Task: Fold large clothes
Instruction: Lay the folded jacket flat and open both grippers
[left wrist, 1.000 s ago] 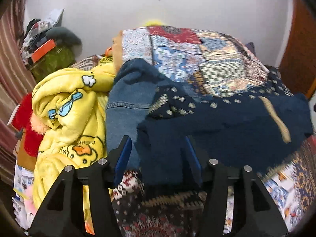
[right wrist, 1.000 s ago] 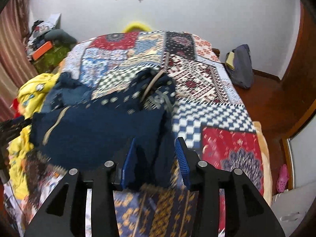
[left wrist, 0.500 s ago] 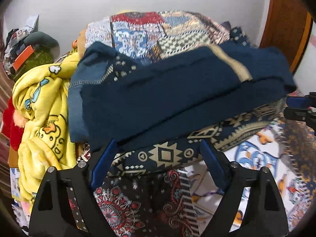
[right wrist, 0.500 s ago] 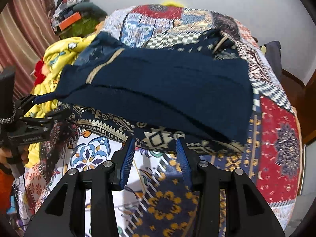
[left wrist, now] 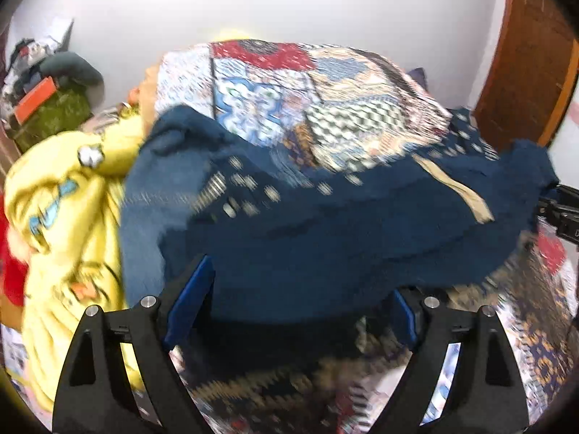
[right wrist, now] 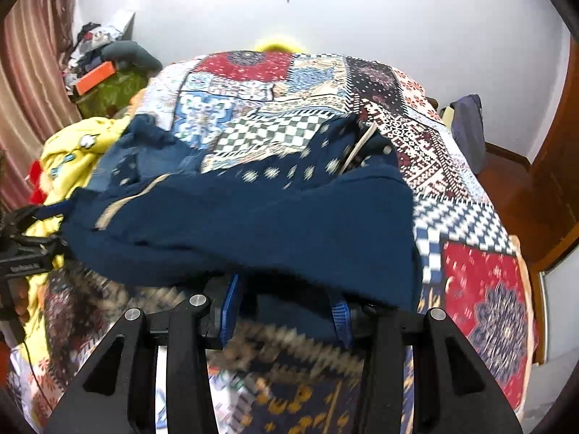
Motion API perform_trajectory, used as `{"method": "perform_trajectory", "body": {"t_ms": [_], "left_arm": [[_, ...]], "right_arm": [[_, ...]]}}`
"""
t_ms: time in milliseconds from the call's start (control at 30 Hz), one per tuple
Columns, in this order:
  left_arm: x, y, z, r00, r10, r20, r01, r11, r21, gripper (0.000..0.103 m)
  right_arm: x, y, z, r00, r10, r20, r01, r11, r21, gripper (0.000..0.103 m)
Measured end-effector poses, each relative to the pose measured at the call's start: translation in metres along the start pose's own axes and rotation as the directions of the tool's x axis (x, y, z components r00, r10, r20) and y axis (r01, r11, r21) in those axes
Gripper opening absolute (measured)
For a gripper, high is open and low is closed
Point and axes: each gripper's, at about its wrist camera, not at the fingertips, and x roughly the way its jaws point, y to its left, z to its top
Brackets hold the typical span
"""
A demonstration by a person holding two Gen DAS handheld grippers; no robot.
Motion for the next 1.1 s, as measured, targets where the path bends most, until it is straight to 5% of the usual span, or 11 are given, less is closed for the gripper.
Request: {"method": "perform_trajectory", "body": {"t_ms": [233,333,567,700,933,1100], "left_arm": [[0.061,0.024,0.055,0.986,0.109,-0.125,-0.116,0.992,-0.053,0.088],[0.057,0.036,0.078,0.99,0.089,-0.107,-0.102,0.987,-0.123,0.087],[-0.007,0.043,0.107,0.965,0.251,0.073,-0.243,0.965,-0.102,0.088],[-0.031,0.044,0.104,0.977,0.181,0.109,-0.169,0.98,-0.104,0.088],[-0.016,-0.002,0.062,0.999,-0.017,0.047,0.017,1.0,0.01,0.088],[0.023,-0.022,0.019,0.997,-0.035,-0.061,0.038,0.998,0.045,0.088]], "right_arm": [[0.044,-0.023,0.048,0.986,-0.167,-0.022,0.168,0.986,0.011,0.039],[0.03,-0.035,0.066,0.966,-0.255,0.043,0.252,0.966,0.059,0.039],[-0.005,-0.054,0.076,0.989,-0.133,0.071,0.12,0.98,0.16,0.04],[-0.013,-0.036,0.07,0.995,-0.066,0.07,0.059,0.993,0.098,0.04],[-0.002,0.026,0.054,0.995,0.1,0.029,-0.098,0.993,-0.067,0.04],[0.033,0.05,0.035,0.996,0.076,-0.052,-0.084,0.979,-0.184,0.04]]}}
